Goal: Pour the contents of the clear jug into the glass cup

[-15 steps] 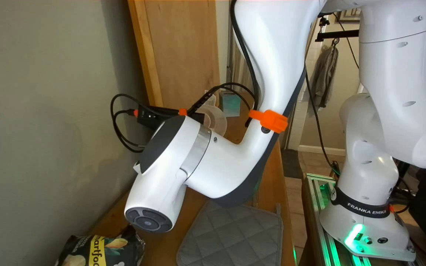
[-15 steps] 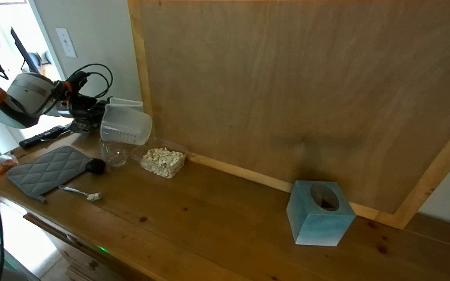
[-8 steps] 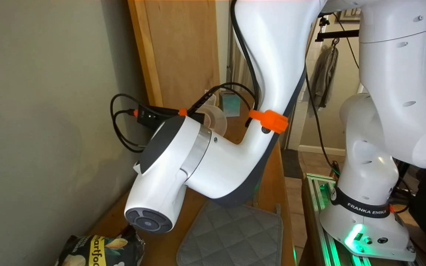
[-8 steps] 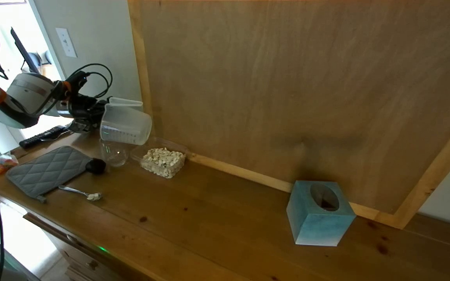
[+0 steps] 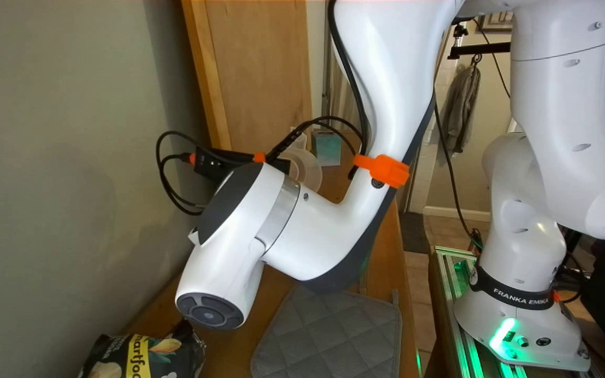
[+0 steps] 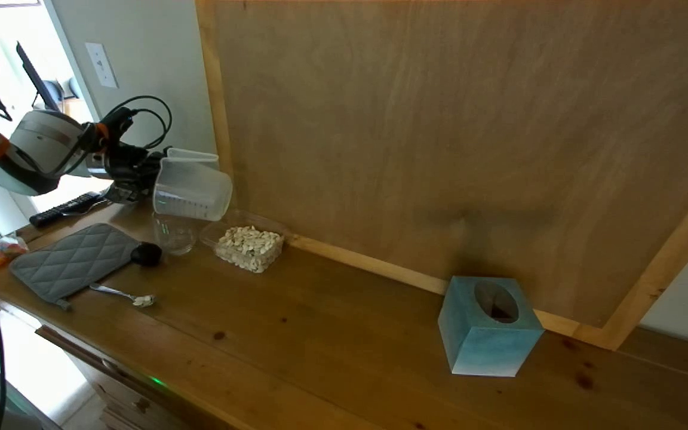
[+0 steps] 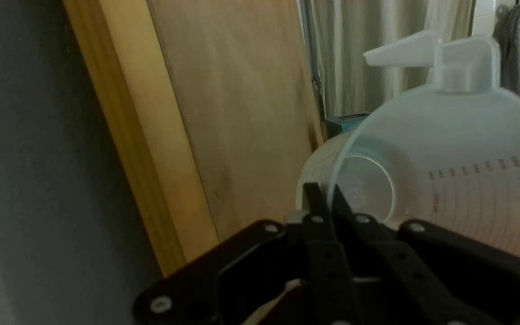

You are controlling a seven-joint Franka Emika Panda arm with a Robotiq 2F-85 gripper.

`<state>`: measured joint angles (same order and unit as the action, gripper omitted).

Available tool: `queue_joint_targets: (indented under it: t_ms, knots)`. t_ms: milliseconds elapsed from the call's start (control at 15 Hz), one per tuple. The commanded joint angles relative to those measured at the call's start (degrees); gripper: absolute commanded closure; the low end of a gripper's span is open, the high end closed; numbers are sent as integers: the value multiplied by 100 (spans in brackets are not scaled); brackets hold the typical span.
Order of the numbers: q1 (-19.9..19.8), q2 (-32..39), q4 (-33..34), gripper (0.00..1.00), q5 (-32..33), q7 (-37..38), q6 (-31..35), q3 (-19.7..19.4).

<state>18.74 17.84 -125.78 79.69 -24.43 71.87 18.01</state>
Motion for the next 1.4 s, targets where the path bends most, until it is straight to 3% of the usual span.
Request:
queue_joint_targets:
  t_ms: [0, 1333]
  knots:
    - [-67, -146, -14, 99, 17, -49, 57, 39]
    - [-348, -577, 35, 99, -700, -24, 863, -6]
